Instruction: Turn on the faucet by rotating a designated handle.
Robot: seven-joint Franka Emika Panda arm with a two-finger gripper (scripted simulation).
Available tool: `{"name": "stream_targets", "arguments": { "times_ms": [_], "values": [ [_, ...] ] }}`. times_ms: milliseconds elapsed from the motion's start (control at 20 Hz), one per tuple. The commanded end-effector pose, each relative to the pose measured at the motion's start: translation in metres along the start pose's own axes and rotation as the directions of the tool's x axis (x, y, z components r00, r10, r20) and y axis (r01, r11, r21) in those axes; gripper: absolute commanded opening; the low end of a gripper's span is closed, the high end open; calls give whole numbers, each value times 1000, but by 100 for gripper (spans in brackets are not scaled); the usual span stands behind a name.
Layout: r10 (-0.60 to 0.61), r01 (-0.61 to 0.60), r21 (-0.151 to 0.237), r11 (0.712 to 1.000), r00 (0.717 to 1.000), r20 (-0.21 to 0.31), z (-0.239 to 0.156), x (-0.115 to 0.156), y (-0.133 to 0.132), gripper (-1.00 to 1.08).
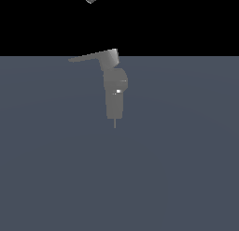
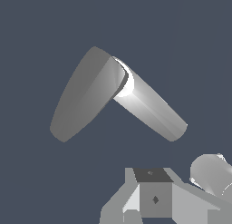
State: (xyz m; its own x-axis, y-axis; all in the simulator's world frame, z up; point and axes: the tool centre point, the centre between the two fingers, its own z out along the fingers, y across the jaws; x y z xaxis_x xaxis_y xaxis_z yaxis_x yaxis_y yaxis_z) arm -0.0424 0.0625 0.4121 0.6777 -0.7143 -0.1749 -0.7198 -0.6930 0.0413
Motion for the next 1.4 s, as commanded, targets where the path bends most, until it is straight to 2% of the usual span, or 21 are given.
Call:
{"name": "stream_targets", "arguments": {
  "times_ms": [0, 200, 450, 950, 1350],
  "values": [
    [65, -65, -7, 998, 998, 3, 9, 6, -15, -100],
    [165, -165, -20, 986, 986, 1, 25, 16, -38, -100],
    [287, -287, -37, 957, 958, -10, 48, 26, -67, -100],
    [501, -504, -58, 862, 864, -59, 98, 40, -120, -100],
    [594, -600, -57, 798, 799, -94, 127, 45, -146, -100]
  ]
}}
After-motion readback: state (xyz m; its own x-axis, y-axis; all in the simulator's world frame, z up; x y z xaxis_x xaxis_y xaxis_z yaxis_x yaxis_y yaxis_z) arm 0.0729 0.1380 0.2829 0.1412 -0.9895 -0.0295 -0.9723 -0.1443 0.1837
